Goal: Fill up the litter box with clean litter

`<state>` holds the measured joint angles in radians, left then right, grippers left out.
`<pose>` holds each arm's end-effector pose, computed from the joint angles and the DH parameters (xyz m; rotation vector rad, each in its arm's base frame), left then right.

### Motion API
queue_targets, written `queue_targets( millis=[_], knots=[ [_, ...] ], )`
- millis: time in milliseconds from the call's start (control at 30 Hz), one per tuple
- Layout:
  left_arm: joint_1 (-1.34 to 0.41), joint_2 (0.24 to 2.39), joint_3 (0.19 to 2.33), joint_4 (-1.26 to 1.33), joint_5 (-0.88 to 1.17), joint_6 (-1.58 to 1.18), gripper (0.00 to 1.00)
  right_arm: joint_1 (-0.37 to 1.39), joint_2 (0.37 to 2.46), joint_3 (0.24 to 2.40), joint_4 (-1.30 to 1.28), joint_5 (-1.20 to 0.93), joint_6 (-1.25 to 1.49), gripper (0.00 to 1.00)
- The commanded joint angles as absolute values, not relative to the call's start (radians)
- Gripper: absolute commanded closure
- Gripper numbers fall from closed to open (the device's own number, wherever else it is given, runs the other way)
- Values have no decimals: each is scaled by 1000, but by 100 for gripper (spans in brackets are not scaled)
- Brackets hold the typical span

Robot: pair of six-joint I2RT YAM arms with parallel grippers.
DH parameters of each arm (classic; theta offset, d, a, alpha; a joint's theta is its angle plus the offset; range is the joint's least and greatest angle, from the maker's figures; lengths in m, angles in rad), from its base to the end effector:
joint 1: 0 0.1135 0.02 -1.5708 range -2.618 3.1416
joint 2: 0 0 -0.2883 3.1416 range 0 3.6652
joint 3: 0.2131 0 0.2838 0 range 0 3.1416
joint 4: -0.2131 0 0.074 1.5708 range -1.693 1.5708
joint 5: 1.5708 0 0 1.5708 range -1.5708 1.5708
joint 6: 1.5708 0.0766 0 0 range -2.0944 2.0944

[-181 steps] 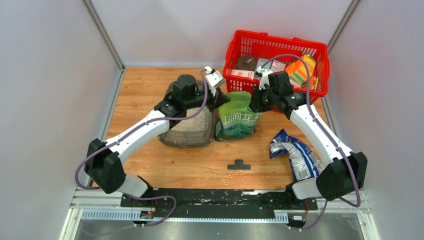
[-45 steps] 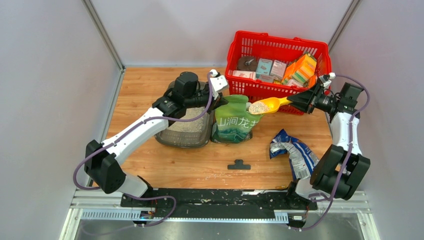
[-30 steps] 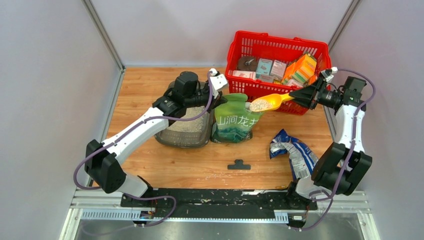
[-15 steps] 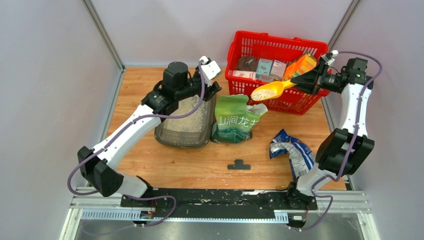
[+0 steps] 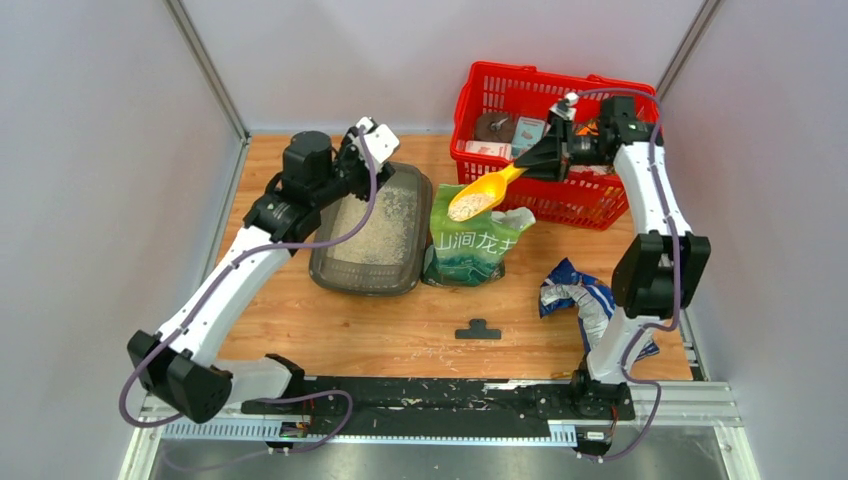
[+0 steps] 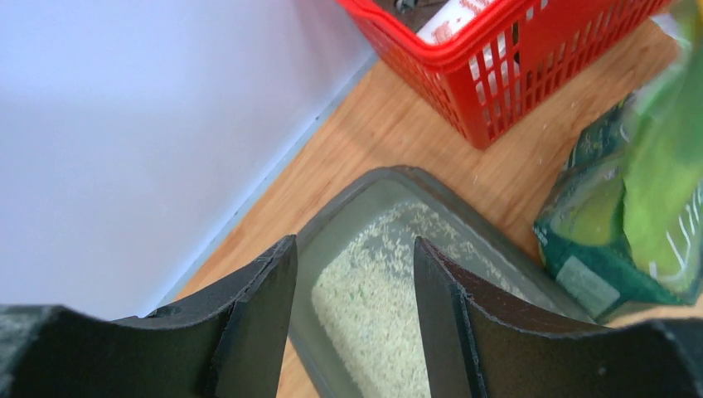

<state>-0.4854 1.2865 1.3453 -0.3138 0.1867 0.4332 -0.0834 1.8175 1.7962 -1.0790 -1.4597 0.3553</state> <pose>0.3091 -0.1791 0.4288 0.9256 1.5742 -0.2072 0.4113 0.0420 0.3736 0.0180 2.2114 1.9869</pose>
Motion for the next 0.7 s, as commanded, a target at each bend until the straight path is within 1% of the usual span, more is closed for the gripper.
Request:
queue_targets(
  millis=[0,100,133,167,233,267,300,333,467,533,633,667],
  knots=[
    [-474,1163,1273,-342,169,483,38,26,1899,1919,-1005,-1629,457,100],
    [-468,1114,1223,-371,169,498,38,98,1991,2044,-982,-1608,505,100],
    [-466,1106,1217,-377,167,502,38,113,2015,2133,-980,-1600,512,100],
    [-459,1097,1210,-383,167,503,38,141,2072,2175,-976,-1576,555,100],
    [-450,1074,1206,-403,167,505,38,161,2121,2241,-901,-1536,639,100],
    [-442,1068,1204,-408,167,505,38,178,2132,2243,-831,-1482,693,100],
    [-427,1054,1198,-417,166,506,38,182,2125,2205,-602,-1456,859,100],
    [-417,1046,1197,-419,166,508,38,190,2123,2171,-480,-1436,915,100],
    [-380,1011,1174,-431,167,503,38,259,2169,2209,-428,-1326,900,100],
    [-365,991,1158,-437,169,497,38,281,2158,2142,-272,-1278,954,100],
    [-362,968,1143,-443,176,495,38,317,2164,2137,-255,-1166,893,100],
    [-362,963,1138,-443,182,495,38,324,2166,2132,-255,-1094,858,100]
  ],
)
